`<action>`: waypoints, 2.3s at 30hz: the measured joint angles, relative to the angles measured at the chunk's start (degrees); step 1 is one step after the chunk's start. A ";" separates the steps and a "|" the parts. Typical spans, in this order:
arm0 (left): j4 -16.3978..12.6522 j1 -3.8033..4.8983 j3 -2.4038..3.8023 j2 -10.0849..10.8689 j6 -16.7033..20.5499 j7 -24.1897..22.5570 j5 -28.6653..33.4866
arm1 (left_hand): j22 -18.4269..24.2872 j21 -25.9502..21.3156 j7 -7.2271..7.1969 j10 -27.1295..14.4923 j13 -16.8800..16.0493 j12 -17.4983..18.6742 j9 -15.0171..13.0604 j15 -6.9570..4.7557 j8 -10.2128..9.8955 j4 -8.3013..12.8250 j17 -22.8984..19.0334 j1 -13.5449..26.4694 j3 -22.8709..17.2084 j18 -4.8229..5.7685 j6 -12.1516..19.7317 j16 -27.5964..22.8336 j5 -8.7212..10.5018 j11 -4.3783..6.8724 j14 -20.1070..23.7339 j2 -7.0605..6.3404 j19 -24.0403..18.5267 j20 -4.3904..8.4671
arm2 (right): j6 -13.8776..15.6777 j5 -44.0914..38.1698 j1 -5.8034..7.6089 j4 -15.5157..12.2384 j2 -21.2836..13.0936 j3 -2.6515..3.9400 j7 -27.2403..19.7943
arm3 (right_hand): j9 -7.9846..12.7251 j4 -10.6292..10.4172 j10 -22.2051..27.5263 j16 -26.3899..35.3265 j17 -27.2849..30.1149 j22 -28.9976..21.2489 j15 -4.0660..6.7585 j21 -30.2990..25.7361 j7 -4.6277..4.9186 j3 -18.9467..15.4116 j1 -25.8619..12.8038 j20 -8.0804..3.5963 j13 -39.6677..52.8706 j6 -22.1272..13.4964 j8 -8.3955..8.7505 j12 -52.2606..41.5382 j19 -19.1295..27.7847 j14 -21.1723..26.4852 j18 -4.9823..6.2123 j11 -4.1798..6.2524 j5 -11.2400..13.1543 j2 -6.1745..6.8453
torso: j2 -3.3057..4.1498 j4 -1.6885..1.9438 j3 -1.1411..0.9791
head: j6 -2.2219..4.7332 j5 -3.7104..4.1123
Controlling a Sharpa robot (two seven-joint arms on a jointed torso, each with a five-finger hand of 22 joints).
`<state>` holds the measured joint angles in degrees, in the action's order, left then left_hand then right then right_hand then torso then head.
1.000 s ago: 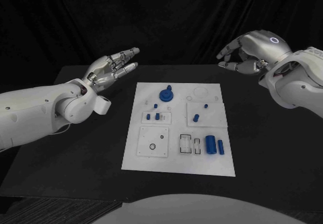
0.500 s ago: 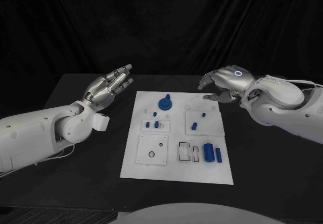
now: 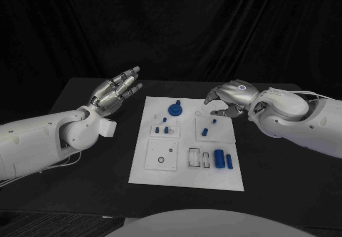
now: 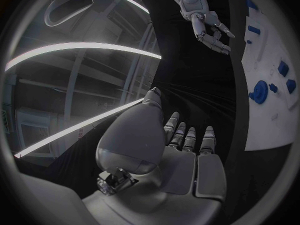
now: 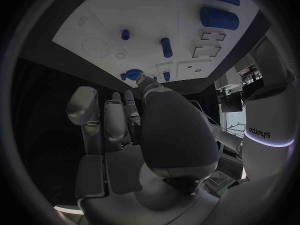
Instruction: Assemble the parts on the task board
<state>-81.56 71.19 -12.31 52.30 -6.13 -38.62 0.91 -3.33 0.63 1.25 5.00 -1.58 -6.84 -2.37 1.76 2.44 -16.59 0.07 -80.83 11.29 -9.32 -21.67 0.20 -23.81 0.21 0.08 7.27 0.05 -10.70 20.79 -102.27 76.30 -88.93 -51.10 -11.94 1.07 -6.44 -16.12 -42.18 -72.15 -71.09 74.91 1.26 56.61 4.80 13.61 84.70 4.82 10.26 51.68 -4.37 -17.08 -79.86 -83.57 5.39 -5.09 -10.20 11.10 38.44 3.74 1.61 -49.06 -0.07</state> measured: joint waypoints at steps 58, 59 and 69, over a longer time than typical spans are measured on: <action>2.10 -1.77 0.01 -1.30 -3.46 -0.19 0.39 | -0.89 0.00 2.46 -0.19 -0.01 -0.47 -0.17 2.66 0.37 1.51 0.27 -5.08 0.38 0.01 -0.93 0.39 -6.21 -2.21 -1.03 1.58 0.41 -2.85 | -1.79 0.02 -6.20 10.00 4.85 0.00 -1.61 | -1.62 5.23 -11.03 2.01 4.50 0.02 0.63 -3.48 1.52 4.73 -0.79 -0.62 -3.69 5.85 -2.57 -1.77 0.21 0.62 0.01 0.84 -3.92 -2.00 | -1.18 -0.26 0.14 | -0.93 0.12; 2.12 -1.77 0.01 -1.32 -3.52 -0.19 0.39 | -0.89 0.00 2.73 -0.28 -0.01 -0.69 -0.26 2.78 0.47 1.59 0.30 -5.21 0.45 0.01 -1.38 0.41 -6.21 -2.30 -0.90 1.45 0.41 -2.85 | -1.79 0.02 -6.25 10.17 4.93 0.00 -1.68 | -1.73 5.42 -11.36 2.49 4.94 0.02 0.50 -4.06 1.49 4.93 -0.79 -0.52 -3.73 6.25 -2.71 -1.77 0.45 0.93 0.00 0.94 -3.96 -2.00 | -1.19 -0.27 0.13 | -0.93 0.10; 2.32 -1.84 0.01 -1.45 -3.92 -0.19 0.39 | -1.29 0.00 3.15 0.11 -0.03 -1.16 -0.26 3.27 0.50 2.47 0.43 -6.05 0.21 0.01 -1.79 0.67 -7.61 -2.69 -1.23 1.67 0.61 -3.45 | -1.89 0.02 -6.90 11.02 5.49 0.01 -2.14 | -2.67 6.96 -13.95 3.16 5.98 0.01 0.43 -4.77 1.53 6.80 -0.79 -0.51 -4.14 7.60 -3.33 -1.77 0.74 1.23 0.90 1.03 -4.45 -2.00 | -1.20 -0.22 0.18 | -0.94 0.18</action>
<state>-79.24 69.34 -12.29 50.85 -10.04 -38.82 1.30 -4.62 0.63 4.40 5.11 -1.61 -8.00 -2.64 5.03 2.94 -14.12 0.50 -86.88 11.50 -9.30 -23.46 0.87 -31.41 -2.47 -1.15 8.94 0.65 -14.16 18.90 -102.25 69.40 -77.91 -45.61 -11.93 -1.07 -9.11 -9.16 -56.13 -68.99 -65.11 74.92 1.69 51.85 6.34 20.41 83.91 4.31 6.12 59.28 -7.70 -18.86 -79.12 -82.35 6.30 -4.05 -14.65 9.10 37.24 3.52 1.79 -50.00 0.12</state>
